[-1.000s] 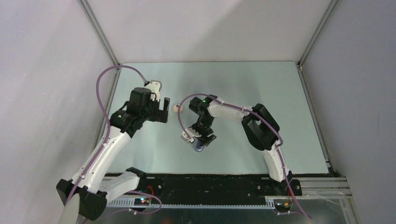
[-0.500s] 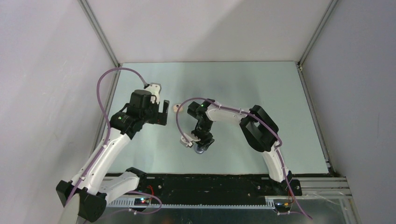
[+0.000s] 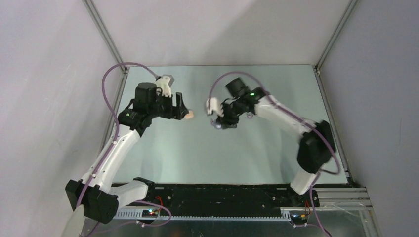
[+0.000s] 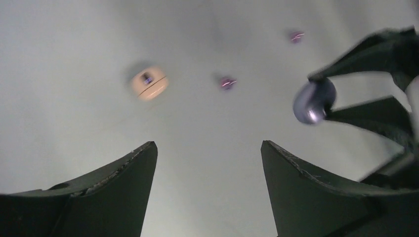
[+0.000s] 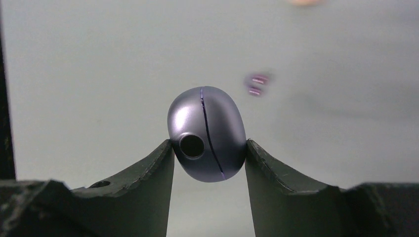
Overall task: Insert the wireless bluetooth earbuds into the charging case
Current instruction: Pass from the right arm to the left
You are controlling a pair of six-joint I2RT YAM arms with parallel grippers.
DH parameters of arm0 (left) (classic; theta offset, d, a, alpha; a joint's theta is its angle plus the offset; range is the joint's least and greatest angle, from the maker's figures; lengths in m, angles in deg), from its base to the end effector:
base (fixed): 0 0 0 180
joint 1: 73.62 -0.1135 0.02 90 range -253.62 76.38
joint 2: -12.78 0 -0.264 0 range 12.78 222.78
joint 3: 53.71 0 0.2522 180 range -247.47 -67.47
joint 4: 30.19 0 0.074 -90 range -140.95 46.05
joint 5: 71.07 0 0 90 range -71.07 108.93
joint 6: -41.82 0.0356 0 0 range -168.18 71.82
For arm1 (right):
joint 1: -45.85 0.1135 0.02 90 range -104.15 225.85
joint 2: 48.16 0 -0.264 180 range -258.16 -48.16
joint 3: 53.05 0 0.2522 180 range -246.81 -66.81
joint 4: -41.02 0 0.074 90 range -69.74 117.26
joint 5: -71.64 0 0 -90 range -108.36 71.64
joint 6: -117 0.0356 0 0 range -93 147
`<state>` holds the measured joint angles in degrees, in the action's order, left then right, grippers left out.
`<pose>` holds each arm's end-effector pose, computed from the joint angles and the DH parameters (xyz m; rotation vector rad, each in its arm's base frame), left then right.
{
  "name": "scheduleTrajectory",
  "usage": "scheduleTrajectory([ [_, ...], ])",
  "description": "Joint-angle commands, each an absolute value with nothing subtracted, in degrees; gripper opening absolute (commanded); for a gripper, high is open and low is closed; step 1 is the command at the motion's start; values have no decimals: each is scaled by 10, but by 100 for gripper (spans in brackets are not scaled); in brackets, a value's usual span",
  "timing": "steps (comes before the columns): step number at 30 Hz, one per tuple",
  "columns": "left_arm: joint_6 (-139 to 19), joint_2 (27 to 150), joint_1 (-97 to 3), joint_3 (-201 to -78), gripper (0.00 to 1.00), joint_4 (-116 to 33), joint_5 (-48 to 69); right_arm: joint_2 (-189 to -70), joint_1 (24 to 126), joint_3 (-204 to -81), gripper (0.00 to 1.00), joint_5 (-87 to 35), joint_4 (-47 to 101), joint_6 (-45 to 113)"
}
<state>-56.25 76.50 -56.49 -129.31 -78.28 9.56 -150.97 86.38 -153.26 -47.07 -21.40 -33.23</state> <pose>0.2257 -0.0756 0.3377 0.2678 2.2095 -0.4239 0.2738 0.2566 0.2641 -2.0791 1.5315 0.5524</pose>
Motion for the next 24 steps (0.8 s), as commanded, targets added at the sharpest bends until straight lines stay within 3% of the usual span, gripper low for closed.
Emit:
scheduleTrajectory([
  [1, -612, 778, -567, -1333, 82, -604, -133, -1368, 832, -1509, 25, -418, -71, -151],
  [6, -655, 823, -549, -1366, 77, -500, -327, -1305, 820, -1498, 27, -374, 28, -70],
  [15, -629, 888, -539, -1441, 75, -539, -387, -1286, 854, -1499, 26, -321, 105, -53],
  [24, -649, 925, -529, -1451, 67, -526, -374, -1260, 887, -1470, 25, -319, 155, -71],
])
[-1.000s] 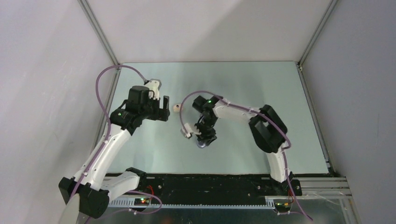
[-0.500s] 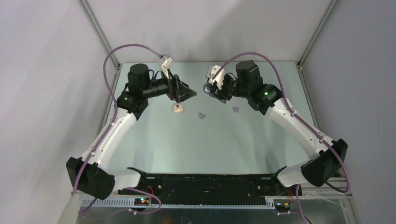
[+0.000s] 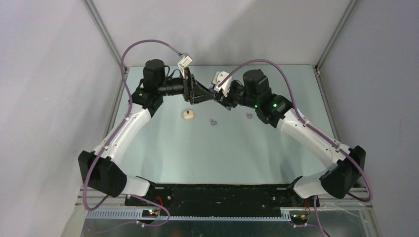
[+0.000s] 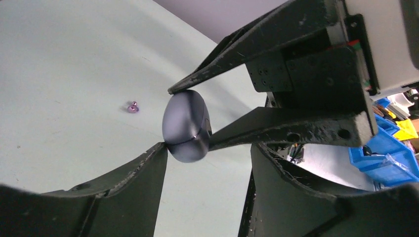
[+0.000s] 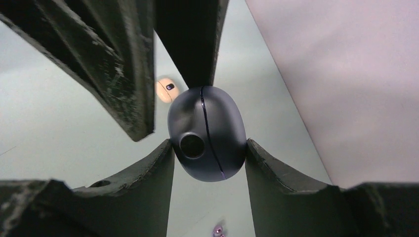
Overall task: Insert the wireless bluetooth earbuds into the charging case
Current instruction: Pass from the right arm to the left
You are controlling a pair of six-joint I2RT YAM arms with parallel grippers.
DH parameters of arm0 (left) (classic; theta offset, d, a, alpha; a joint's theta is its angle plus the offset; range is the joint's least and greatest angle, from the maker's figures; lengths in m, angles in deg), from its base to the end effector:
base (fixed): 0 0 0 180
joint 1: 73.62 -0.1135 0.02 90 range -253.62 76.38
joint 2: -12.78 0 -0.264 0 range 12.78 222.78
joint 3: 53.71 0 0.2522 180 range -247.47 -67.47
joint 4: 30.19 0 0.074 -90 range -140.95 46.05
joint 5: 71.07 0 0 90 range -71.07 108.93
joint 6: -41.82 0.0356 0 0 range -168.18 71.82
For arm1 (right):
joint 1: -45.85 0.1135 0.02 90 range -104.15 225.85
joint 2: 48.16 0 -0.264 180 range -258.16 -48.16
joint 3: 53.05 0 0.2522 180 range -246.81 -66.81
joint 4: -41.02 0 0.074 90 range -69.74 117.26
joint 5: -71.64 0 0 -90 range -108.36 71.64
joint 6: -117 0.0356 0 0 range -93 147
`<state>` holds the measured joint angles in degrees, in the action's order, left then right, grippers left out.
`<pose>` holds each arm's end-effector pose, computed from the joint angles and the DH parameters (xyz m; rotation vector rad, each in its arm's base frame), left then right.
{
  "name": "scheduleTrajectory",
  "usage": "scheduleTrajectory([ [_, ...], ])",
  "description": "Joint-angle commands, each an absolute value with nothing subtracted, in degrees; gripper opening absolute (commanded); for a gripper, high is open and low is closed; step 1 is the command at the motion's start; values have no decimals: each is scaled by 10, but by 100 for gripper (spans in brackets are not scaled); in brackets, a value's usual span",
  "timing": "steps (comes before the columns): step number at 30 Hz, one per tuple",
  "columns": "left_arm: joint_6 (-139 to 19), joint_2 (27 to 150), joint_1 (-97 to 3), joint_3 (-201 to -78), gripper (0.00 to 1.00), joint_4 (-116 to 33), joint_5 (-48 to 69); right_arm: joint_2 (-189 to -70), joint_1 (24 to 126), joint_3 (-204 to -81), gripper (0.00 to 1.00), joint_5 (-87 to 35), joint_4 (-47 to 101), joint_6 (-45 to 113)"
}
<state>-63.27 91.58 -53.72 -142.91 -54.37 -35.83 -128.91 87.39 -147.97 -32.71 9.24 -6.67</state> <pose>0.2803 -0.1324 0.3955 0.7865 1.7247 -1.2816 0.2378 0.2225 0.4030 -1.2799 1.3789 0.3294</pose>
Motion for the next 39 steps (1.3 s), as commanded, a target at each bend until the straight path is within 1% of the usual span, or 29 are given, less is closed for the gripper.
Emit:
scheduleTrajectory([
  [1, -651, 926, -529, -1451, 66, -523, -375, -1257, 891, -1468, 25, -317, 159, -73],
  [3, -656, 927, -529, -1448, 61, -513, -379, -1255, 895, -1466, 25, -313, 162, -74],
  [4, -659, 928, -529, -1448, 56, -509, -383, -1255, 896, -1466, 24, -310, 164, -74],
  [7, -665, 928, -529, -1442, 52, -501, -390, -1254, 898, -1460, 24, -300, 177, -69],
  [11, -678, 925, -528, -1428, 44, -475, -404, -1250, 902, -1454, 23, -292, 197, -66],
  [19, -729, 928, -535, -1402, 46, -395, -431, -1252, 904, -1451, 22, -269, 213, -55],
  [20, -736, 930, -536, -1400, 46, -377, -435, -1252, 904, -1451, 22, -267, 214, -53],
  [22, -757, 933, -539, -1395, 42, -354, -445, -1252, 904, -1450, 22, -264, 216, -51],
  [23, -762, 934, -541, -1394, 39, -348, -451, -1252, 903, -1449, 22, -263, 217, -52],
  [25, -774, 938, -542, -1392, 37, -330, -460, -1253, 904, -1446, 22, -257, 222, -50],
  [26, -780, 941, -543, -1391, 38, -322, -463, -1253, 903, -1445, 22, -256, 224, -49],
  [29, -789, 945, -544, -1388, 43, -308, -465, -1254, 903, -1445, 22, -251, 229, -48],
  [31, -797, 948, -545, -1387, 42, -295, -469, -1255, 903, -1445, 22, -250, 233, -49],
  [33, -813, 953, -548, -1386, 38, -276, -475, -1258, 904, -1445, 23, -247, 236, -50],
  [35, -833, 962, -550, -1383, 29, -249, -481, -1260, 903, -1445, 23, -245, 237, -50],
  [36, -849, 965, -551, -1380, 21, -229, -487, -1262, 903, -1445, 24, -243, 236, -51],
  [37, -857, 969, -552, -1379, 16, -216, -490, -1263, 903, -1445, 24, -242, 236, -51],
  [38, -876, 972, -555, -1376, 8, -190, -495, -1264, 903, -1445, 28, -242, 235, -50],
  [39, -883, 975, -556, -1375, 5, -170, -498, -1265, 901, -1445, 32, -242, 234, -48],
])
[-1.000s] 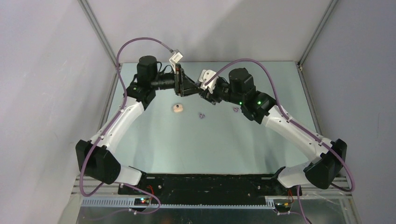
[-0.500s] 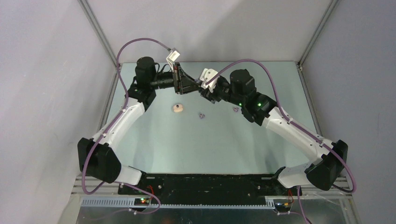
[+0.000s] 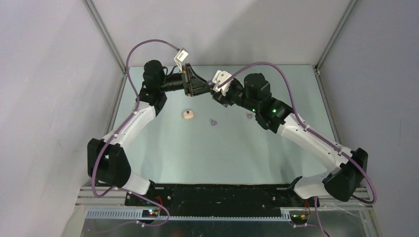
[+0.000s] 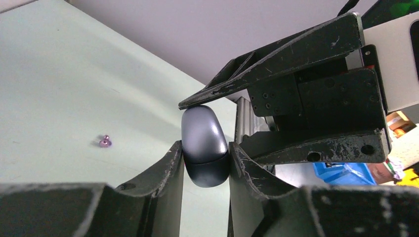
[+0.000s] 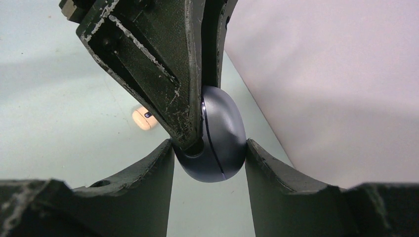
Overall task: Insert the wireless bluetooth earbuds into the charging case
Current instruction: Pass from the right arm to the left
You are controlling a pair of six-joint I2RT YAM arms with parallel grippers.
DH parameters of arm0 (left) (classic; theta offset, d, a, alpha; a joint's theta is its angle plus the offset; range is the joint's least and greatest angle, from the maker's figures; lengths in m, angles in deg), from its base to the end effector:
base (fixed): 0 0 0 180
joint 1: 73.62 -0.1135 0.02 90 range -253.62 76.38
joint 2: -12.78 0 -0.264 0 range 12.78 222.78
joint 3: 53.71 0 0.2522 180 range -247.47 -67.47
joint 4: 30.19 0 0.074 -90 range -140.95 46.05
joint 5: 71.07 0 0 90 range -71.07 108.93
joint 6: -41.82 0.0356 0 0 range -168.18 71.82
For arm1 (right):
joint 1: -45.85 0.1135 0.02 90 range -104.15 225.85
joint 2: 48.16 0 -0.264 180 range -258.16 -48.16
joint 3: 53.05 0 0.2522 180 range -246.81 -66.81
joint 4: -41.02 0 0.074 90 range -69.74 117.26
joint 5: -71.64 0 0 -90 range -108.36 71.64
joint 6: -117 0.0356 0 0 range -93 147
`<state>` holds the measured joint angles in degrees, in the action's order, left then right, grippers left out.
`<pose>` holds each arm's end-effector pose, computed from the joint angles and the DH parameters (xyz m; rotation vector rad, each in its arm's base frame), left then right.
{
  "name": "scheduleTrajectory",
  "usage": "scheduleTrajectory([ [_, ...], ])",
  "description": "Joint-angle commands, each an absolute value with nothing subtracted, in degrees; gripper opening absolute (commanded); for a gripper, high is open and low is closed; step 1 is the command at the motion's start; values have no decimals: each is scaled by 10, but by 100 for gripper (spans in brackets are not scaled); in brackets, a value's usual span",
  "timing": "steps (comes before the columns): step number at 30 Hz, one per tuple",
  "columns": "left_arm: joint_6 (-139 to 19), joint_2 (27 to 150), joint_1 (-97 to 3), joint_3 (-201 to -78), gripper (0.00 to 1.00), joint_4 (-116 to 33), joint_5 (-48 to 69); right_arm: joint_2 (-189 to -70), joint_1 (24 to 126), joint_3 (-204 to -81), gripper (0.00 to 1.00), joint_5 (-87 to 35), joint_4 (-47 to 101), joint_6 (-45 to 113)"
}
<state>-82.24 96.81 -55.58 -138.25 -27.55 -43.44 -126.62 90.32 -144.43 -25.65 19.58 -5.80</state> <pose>0.3089 -0.1338 0.3833 0.7341 1.6043 -1.4979 0.2260 0.2282 0.4124 -1.1494 1.2866 0.2600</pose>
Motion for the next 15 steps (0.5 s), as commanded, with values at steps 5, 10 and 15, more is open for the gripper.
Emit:
scheduleTrajectory([
  [5, -903, 978, -565, -1364, 0, -119, -511, -1264, 844, -1484, 78, -407, 125, 14],
  [10, -814, 967, -568, -1376, 0, -139, -530, -1323, 763, -1593, 91, -687, -73, 83],
  [15, -467, 933, -567, -1433, 1, -508, -496, -1369, 725, -1681, 88, -764, -129, 84],
])
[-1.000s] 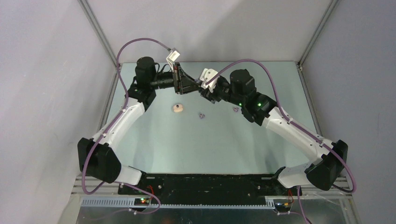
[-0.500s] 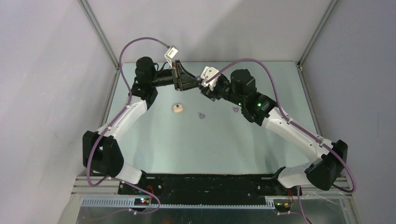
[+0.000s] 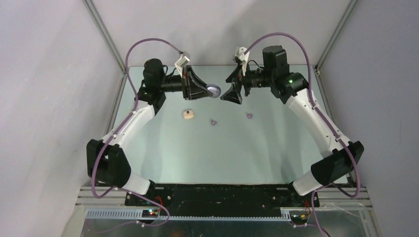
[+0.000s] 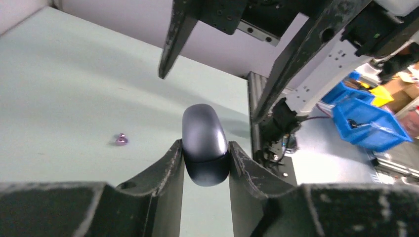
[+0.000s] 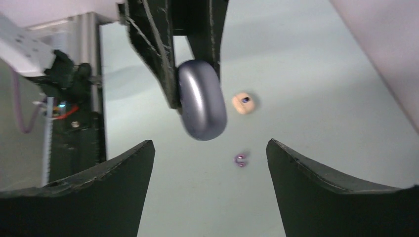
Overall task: Insert the wireless bluetooth earbuds into the charging case
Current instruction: Pass from the left arm to the right
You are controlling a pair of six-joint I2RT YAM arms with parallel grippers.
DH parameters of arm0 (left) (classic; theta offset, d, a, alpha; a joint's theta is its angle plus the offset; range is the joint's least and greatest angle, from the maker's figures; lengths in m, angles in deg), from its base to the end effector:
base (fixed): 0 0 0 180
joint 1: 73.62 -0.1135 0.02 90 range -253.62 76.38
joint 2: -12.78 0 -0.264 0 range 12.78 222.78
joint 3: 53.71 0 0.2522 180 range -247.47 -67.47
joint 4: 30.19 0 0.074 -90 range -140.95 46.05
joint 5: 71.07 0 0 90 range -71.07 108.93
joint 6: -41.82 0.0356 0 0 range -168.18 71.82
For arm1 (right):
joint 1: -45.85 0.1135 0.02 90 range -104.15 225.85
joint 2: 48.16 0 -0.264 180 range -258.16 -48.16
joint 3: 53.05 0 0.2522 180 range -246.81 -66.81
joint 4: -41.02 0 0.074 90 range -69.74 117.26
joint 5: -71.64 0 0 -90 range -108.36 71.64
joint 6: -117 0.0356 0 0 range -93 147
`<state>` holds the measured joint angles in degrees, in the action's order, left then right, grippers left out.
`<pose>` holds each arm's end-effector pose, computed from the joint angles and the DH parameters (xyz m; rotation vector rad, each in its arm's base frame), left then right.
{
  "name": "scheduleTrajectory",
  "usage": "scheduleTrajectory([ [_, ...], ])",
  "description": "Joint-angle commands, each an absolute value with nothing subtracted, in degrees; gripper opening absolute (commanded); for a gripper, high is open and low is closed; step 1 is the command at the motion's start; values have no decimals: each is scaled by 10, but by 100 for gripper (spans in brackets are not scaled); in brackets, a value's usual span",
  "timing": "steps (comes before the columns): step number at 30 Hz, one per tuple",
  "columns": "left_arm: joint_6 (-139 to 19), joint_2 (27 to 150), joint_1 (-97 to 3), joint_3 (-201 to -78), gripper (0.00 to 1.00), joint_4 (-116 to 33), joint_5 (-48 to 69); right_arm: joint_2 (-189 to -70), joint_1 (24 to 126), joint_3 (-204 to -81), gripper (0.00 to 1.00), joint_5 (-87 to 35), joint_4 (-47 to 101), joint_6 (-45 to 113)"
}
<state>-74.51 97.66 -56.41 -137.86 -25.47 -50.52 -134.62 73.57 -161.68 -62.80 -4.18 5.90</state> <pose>0.3100 -0.1309 0.3793 0.9317 1.4877 -1.4671 0.2794 0.1750 0.4333 -1.2356 1.4972 0.8358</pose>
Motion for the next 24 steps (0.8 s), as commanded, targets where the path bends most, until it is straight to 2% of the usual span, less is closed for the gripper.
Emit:
scheduleTrajectory([
  [1, -376, 930, -567, -1447, 1, -549, -489, -1380, 726, -1688, 86, -773, -135, 75],
  [4, -244, 915, -567, -1457, 1, -652, -460, -1400, 734, -1711, 81, -792, -144, 65],
  [7, -218, 902, -567, -1445, 1, -659, -451, -1419, 757, -1720, 71, -765, -157, 50],
  [9, -210, 895, -567, -1441, 1, -658, -449, -1426, 768, -1718, 69, -740, -152, 42],
  [14, -143, 898, -560, -1466, 0, -726, -442, -1454, 780, -1733, 67, -711, -124, 54],
  [24, -150, 895, -552, -1469, 0, -733, -435, -1472, 803, -1757, 61, -713, -127, 23],
])
